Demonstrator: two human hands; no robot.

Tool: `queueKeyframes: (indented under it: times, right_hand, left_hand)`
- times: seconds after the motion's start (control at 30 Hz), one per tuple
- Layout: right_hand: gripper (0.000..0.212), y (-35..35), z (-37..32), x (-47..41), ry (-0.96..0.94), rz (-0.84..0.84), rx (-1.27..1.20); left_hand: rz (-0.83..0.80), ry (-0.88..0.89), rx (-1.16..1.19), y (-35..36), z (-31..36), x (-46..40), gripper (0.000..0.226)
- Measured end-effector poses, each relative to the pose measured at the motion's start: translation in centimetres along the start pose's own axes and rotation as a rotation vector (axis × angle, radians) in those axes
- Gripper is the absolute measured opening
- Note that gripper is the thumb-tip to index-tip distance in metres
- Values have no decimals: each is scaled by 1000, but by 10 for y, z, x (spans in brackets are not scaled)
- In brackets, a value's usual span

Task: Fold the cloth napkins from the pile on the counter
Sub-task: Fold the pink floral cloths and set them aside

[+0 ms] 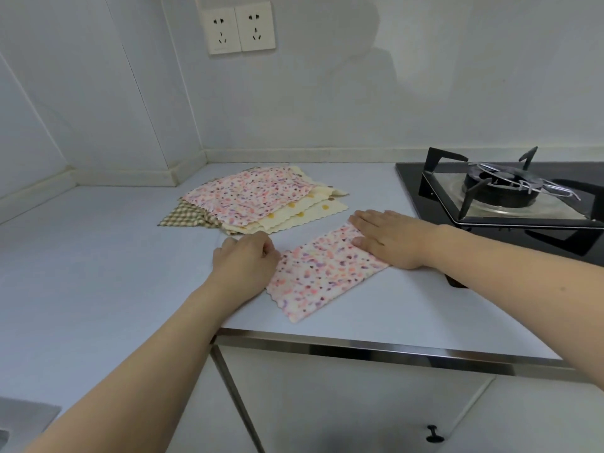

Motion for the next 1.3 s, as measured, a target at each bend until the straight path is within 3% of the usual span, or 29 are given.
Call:
queueKeyframes:
  times: [0.07, 0.17, 0.27, 0.3, 0.43, 0.6, 0.77, 0.9, 1.0, 1.13, 1.2, 1.3]
  right_hand:
    - [71, -11, 2, -8, -37, 85, 102]
    - [62, -45, -12, -11, -34, 344, 200]
    - [46, -68, -46, 7, 55, 529, -18]
    - [46, -64, -56, 13, 101, 510, -113]
    - [66, -13, -76, 31, 224, 165, -263]
    - [77, -1, -73, 30, 234, 79, -252]
    - [75, -19, -86, 40, 206, 226, -222]
    - [84, -4, -99, 45, 182, 85, -240]
    - [101, -1, -97, 44, 188, 46, -241]
    - [115, -3, -100, 48, 170, 48, -263]
    - [115, -11, -104, 53, 137, 122, -300]
    - [103, -43, -115, 68, 42, 381, -348]
  left_hand:
    - [-30, 18, 87, 0, -1, 1, 16]
    - [-33, 31, 143, -4, 0, 3, 16]
    - [-73, 32, 93, -1, 1, 3, 25]
    - [-97, 46, 50, 1, 2, 3, 27]
    - [-101, 89, 39, 0, 4, 4, 25]
    - [-109, 71, 118, -2, 0, 4, 16]
    - [-113, 107, -4, 3, 2, 3, 19]
    - [26, 199, 18, -8, 11, 2, 6]
    - [46, 412, 137, -8, 26, 12, 34]
    - [-35, 444, 125, -5, 25, 24, 47]
    - [-68, 404, 72, -5, 25, 32, 54]
    - [-182, 340, -1, -7, 24, 44, 57]
Point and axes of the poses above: each hand's wrist, its own x-axis away from the middle knuckle, its own y-axis out of the palm, z = x × y, the point moved 10 cm from there along -x, towards the middle knuckle, and after that the axes turned 13 degrees about z, right-handed, at the moved point
